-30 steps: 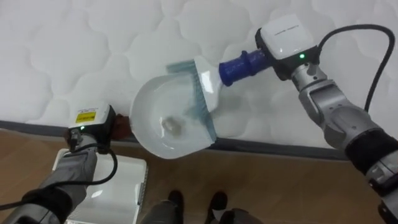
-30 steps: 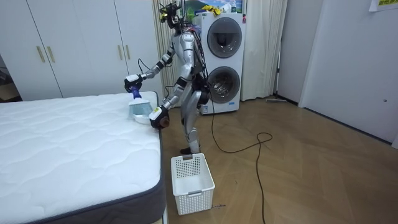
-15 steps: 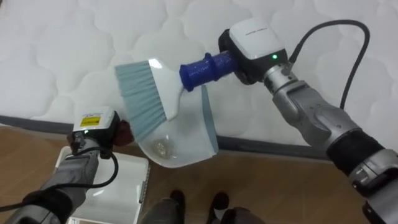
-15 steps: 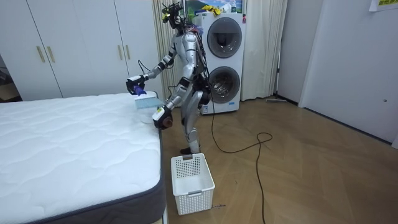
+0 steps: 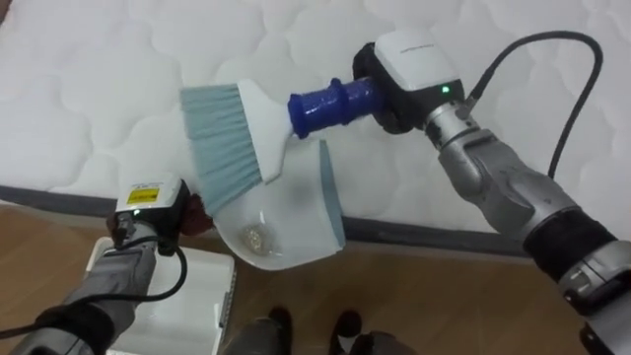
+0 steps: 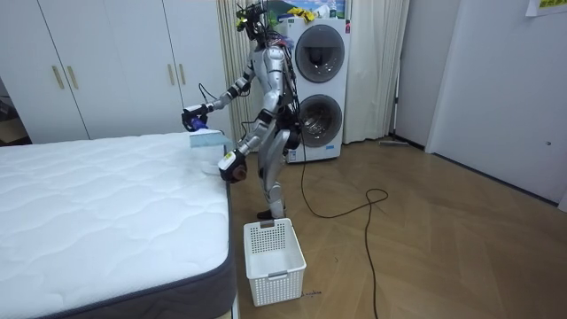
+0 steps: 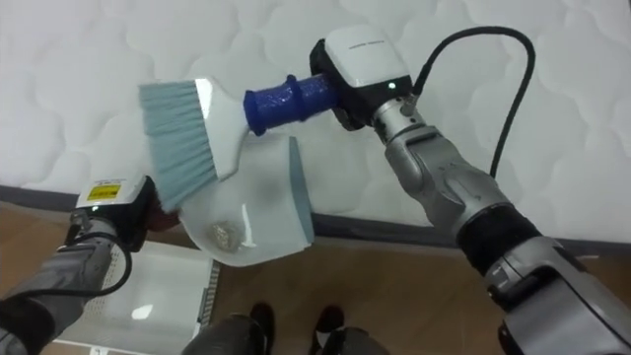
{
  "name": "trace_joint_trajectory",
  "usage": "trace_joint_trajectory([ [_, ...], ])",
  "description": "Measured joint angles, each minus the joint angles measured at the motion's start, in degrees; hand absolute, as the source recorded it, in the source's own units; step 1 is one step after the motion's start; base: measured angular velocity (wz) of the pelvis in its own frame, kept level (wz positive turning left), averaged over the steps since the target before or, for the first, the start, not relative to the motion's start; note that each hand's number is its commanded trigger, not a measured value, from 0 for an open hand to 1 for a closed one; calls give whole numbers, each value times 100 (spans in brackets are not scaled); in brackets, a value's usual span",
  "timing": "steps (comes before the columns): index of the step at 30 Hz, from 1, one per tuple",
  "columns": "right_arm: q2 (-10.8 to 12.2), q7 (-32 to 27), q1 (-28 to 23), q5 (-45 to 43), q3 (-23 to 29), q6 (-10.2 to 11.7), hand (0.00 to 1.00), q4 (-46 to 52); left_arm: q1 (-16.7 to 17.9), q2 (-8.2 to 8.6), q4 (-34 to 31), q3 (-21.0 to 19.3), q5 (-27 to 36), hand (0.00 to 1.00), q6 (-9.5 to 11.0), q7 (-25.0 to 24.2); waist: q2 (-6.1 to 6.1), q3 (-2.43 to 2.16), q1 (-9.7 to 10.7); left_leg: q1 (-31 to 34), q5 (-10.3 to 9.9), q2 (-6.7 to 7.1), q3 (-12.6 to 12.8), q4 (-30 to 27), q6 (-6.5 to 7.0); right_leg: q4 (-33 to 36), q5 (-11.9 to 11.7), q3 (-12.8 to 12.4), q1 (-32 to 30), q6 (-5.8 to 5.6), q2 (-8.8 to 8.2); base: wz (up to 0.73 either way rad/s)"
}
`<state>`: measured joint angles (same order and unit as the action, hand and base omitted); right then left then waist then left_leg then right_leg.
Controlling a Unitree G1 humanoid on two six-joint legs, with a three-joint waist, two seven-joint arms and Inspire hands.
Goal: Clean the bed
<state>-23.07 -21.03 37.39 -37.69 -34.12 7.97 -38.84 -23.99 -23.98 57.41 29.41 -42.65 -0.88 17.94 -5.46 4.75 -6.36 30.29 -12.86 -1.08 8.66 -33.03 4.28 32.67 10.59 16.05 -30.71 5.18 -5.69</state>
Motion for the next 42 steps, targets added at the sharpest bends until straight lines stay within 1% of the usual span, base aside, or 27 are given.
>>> trace_joint_trajectory([
  [1,-3,0,-53,11,64,22,100,-60,23,11,0,-2,6,100,0,0,6,-12,14,-38,-1,10,-3,28,2,3,7,-3,32,-11,-7,6],
  [3,-9,0,-288,40,445,18,100,-187,100,55,-5,-24,3,100,-2,-3,22,-49,52,-191,15,57,-8,107,30,-14,30,-17,164,-45,-37,3],
  [4,-17,0,-342,126,513,18,100,-218,127,63,-5,-30,2,100,-1,-3,16,-72,52,-227,18,62,4,133,35,-19,32,-29,190,-49,-40,-3],
  [5,-45,0,-471,291,679,16,100,-239,161,84,-5,-67,0,100,4,-6,15,-108,54,-289,18,57,11,155,35,-61,28,-27,261,-54,-31,-3],
  [6,-48,0,-519,495,800,18,100,-335,203,96,-6,-133,6,100,3,-6,25,-126,92,-367,18,54,3,181,35,-111,23,-11,348,-57,-23,0],
  [7,-48,0,-521,581,856,15,100,-396,224,104,-6,-186,-11,100,2,-6,31,-130,110,-406,18,56,1,196,35,-119,23,-12,386,-58,-22,0],
  [10,-69,-3,-609,873,1282,-21,100,-760,362,133,-71,-386,5,100,-4,-7,98,-181,157,-679,24,67,-2,336,42,-267,12,9,670,-85,-13,0],
  [11,-110,-10,-701,910,1488,-63,87,-791,412,143,-151,-486,9,100,-32,-32,127,-205,164,-765,26,73,-2,379,45,-311,12,17,752,-100,-11,0],
  [12,-180,-24,-818,1037,1596,-106,80,-802,443,146,-284,-558,34,100,-93,-86,141,-221,170,-846,27,82,-2,430,46,-351,18,23,831,-113,-10,0],
  [13,-199,-24,-873,1087,1646,-127,63,-809,476,148,-367,-622,34,100,-115,-103,146,-224,158,-891,27,80,-8,457,46,-397,14,39,887,-118,-3,5],
  [15,-200,-20,-1146,1351,1826,-186,57,-817,693,152,-664,-877,42,100,-132,-122,152,-260,182,-1109,49,103,-23,645,40,-537,3,53,1100,-140,11,2],
  [16,-200,-19,-1208,1449,1853,-187,24,-814,757,157,-736,-928,42,100,-139,-122,160,-280,185,-1142,50,103,-21,680,39,-574,1,52,1133,-144,21,0],
  [17,-200,-16,-1326,1659,1903,-192,0,-814,865,179,-834,-992,42,100,-156,-124,168,-298,181,-1265,64,106,-14,783,26,-669,-11,36,1238,-161,48,-6],
  [20,-199,-5,-1563,1976,1996,-274,0,-814,1049,329,-860,-1137,45,100,-198,-233,206,-337,160,-1618,79,102,-13,1042,1,-912,-26,40,1588,-177,114,-2],
  [23,-199,-85,-1577,2432,2024,-324,0,-816,1237,319,-1190,-1140,49,100,-334,-351,205,-385,180,-1815,109,102,-70,1149,-46,-1062,-28,88,1825,-178,155,8],
  [25,-191,-168,-1634,2770,2090,-328,0,-823,1357,321,-1352,-1149,47,100,-329,-370,215,-403,228,-1996,124,109,-167,1197,-68,-1166,-27,162,2073,-178,171,28],
  [26,-173,-178,-1653,2951,2181,-328,0,-874,1508,331,-1461,-1233,67,100,-315,-375,216,-441,259,-2127,135,120,-237,1263,-85,-1291,-20,215,2254,-187,186,27],
  [29,-174,-349,-1791,3661,2346,-342,0,-848,1881,330,-1736,-1429,219,100,-333,-392,196,-492,292,-2306,150,141,-345,1398,-111,-1488,17,313,2526,-215,215,23],
  [31,-170,-445,-1945,3906,2501,-377,0,-764,2049,331,-1914,-1554,222,100,-335,-515,196,-491,306,-2290,151,142,-416,1357,-113,-1553,17,445,2638,-216,221,34],
  [32,-170,-537,-2065,4090,2588,-378,0,-762,2122,333,-2000,-1591,206,100,-335,-524,194,-491,333,-2305,151,137,-399,1330,-113,-1582,17,535,2734,-216,221,61],
  [34,-169,-683,-2219,4327,2687,-399,0,-763,2133,332,-2024,-1612,194,100,-335,-524,194,-489,394,-2351,150,86,-178,1331,-112,-1587,40,591,2871,-247,219,74],
  [36,-168,-811,-2310,4544,2746,-410,0,-764,2130,331,-2035,-1696,226,100,-337,-526,187,-482,620,-2270,149,-87,548,1196,-102,-1583,137,642,3022,-270,211,94],
  [37,-168,-836,-2313,4594,2767,-420,0,-764,2129,334,-2034,-1702,255,100,-344,-532,192,-479,644,-2248,147,-140,721,1136,-97,-1575,157,674,3043,-271,210,78],
  [38,-160,-873,-2313,4771,2823,-430,0,-763,2132,354,-2033,-1709,269,100,-369,-588,201,-473,654,-2225,136,-194,868,1038,-74,-1568,203,783,3100,-260,208,56],
  [40,-151,-919,-2311,5105,2949,-429,0,-763,2135,445,-2034,-1792,259,100,-394,-665,222,-459,650,-2166,105,-220,875,935,-30,-1581,336,984,3175,-253,184,57],
  [41,-150,-992,-2324,5303,3063,-430,0,-764,2134,490,-2045,-1802,264,100,-399,-725,245,-457,702,-2149,92,-237,916,928,-14,-1561,394,1161,3211,-252,157,76],
  [42,-152,-1088,-2323,5457,3149,-430,0,-755,2139,501,-2104,-1802,268,100,-405,-765,263,-459,764,-2101,89,-271,1029,947,-12,-1541,435,1353,3214,-259,131,78],
])
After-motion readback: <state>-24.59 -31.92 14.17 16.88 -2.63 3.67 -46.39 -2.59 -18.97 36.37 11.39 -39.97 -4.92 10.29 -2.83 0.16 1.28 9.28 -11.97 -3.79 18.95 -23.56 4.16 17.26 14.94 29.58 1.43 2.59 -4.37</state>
